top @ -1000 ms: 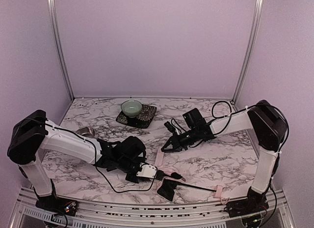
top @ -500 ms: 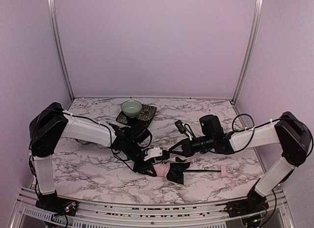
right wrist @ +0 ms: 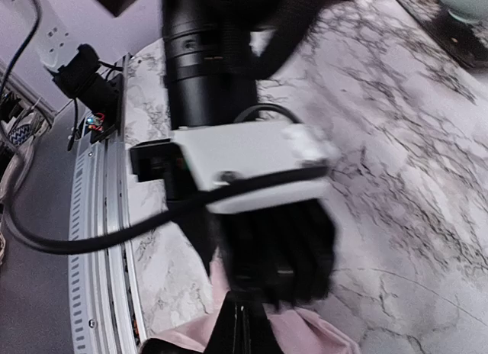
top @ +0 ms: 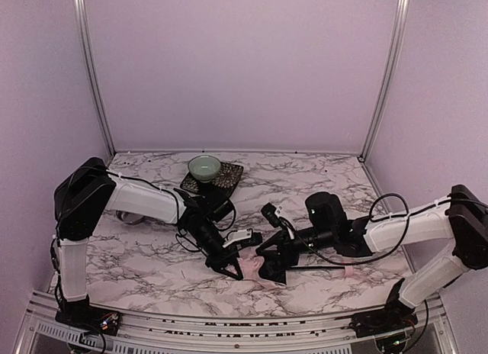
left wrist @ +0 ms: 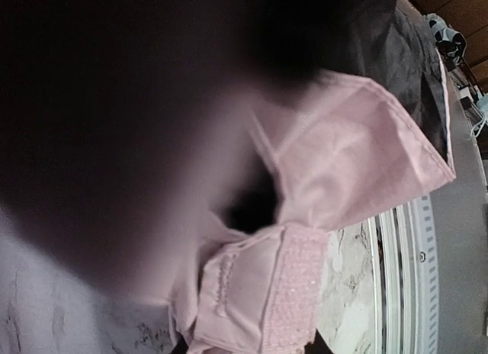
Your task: Put away the umbrella
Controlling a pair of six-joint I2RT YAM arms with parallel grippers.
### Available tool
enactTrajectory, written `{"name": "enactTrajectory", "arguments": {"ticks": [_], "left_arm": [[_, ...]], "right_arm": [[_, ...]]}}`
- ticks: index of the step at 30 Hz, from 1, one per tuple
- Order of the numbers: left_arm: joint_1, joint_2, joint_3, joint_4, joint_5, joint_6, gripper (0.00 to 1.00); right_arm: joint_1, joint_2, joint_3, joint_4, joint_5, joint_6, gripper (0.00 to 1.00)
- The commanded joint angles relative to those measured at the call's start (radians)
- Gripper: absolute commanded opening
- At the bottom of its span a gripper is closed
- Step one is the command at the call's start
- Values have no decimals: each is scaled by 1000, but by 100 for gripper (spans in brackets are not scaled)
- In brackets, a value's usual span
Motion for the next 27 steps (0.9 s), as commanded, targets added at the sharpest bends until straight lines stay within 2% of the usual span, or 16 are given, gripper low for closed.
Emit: {"name": "enactTrajectory", "arguments": {"ticks": [1,7,16,27], "left_arm": [[46,85,-10,-152,-40,-92,0],[59,72,-10,-139,-32,-101,0],[61,119,9,-141,-65,-132,0],[92,165,43,-171,-102,-137,0]], "right_arm": [[129,-86,65,30,-14,-182,0],[173,-94,74,-30,45,-251,0],[260,-20,253,-97,85,-434,0],[357,44,240,-353,189,-607,0]]}}
